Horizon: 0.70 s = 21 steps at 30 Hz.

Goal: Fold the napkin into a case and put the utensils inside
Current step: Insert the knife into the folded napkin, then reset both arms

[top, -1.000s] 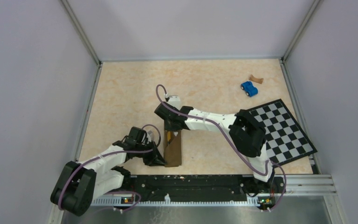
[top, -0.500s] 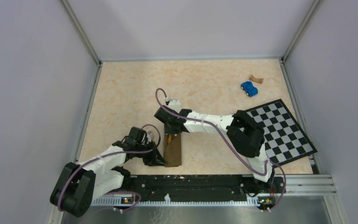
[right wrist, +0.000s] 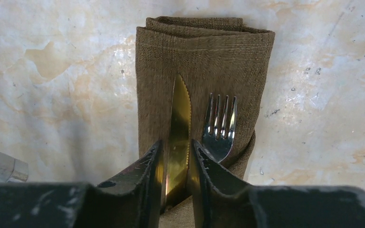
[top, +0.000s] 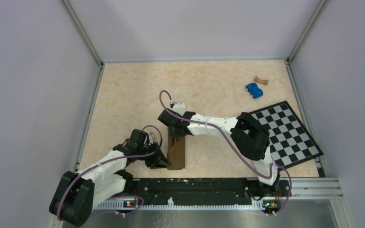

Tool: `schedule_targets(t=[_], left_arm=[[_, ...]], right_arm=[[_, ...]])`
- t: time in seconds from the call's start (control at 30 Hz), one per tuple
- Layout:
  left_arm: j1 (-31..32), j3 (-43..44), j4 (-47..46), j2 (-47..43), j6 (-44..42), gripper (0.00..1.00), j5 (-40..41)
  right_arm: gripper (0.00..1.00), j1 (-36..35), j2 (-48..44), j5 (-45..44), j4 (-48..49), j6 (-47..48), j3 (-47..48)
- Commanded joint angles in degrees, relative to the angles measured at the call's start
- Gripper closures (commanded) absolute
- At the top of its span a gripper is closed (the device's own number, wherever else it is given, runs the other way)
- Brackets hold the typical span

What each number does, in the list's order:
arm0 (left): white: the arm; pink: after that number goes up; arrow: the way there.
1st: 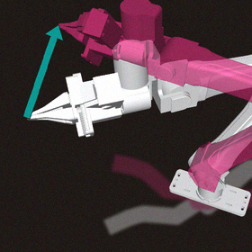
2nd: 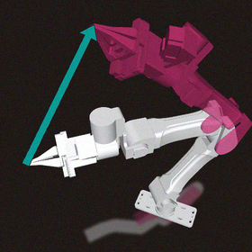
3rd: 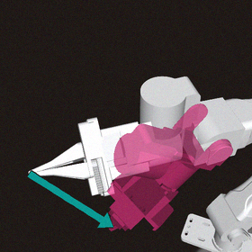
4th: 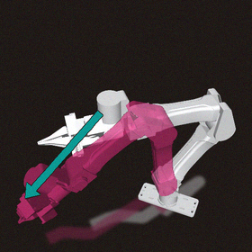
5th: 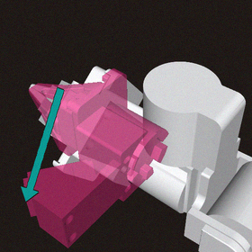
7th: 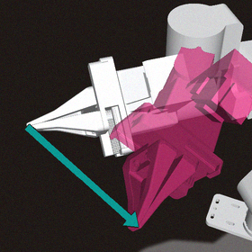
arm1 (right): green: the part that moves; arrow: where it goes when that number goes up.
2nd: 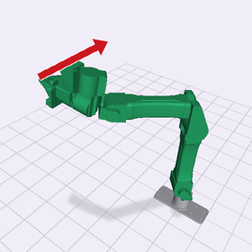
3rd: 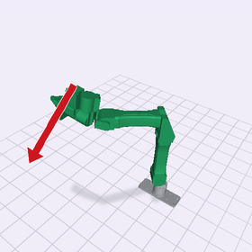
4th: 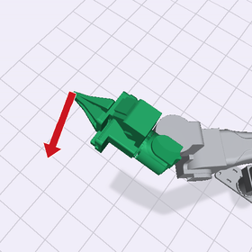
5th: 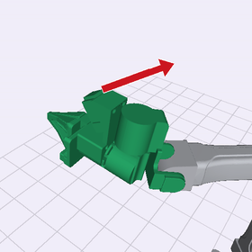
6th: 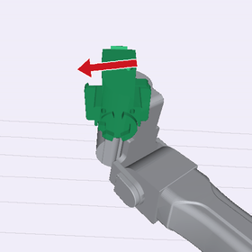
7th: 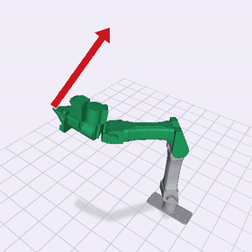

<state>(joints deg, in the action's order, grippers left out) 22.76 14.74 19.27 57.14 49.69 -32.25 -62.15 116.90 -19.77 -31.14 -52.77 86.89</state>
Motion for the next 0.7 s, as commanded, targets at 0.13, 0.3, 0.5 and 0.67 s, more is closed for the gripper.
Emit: schedule_targets(t=[0.13,0.3,0.5,0.67], left_arm=[[-0.1,3.4,5.9,-7.7,2.6,0.53,2.8],[-0.1,10.7,10.7,-18.3,-0.6,0.44,7.0],[-0.1,22.8,1.9,-27.4,-12.4,0.2,10.9],[-0.1,37.7,-3.4,-24.5,-24.7,0.12,13.5]], right_arm=[[0.55,-0.9,-6.1,-3.5,-2.4,4.1,5.2],[0.44,0.6,-14.7,-2.4,-2.5,12.8,8.1],[0.36,4.3,-32.7,-4.9,-0.9,33.9,3.5],[0.18,4.6,-45.5,-13.5,-3.6,46.9,5.6]])
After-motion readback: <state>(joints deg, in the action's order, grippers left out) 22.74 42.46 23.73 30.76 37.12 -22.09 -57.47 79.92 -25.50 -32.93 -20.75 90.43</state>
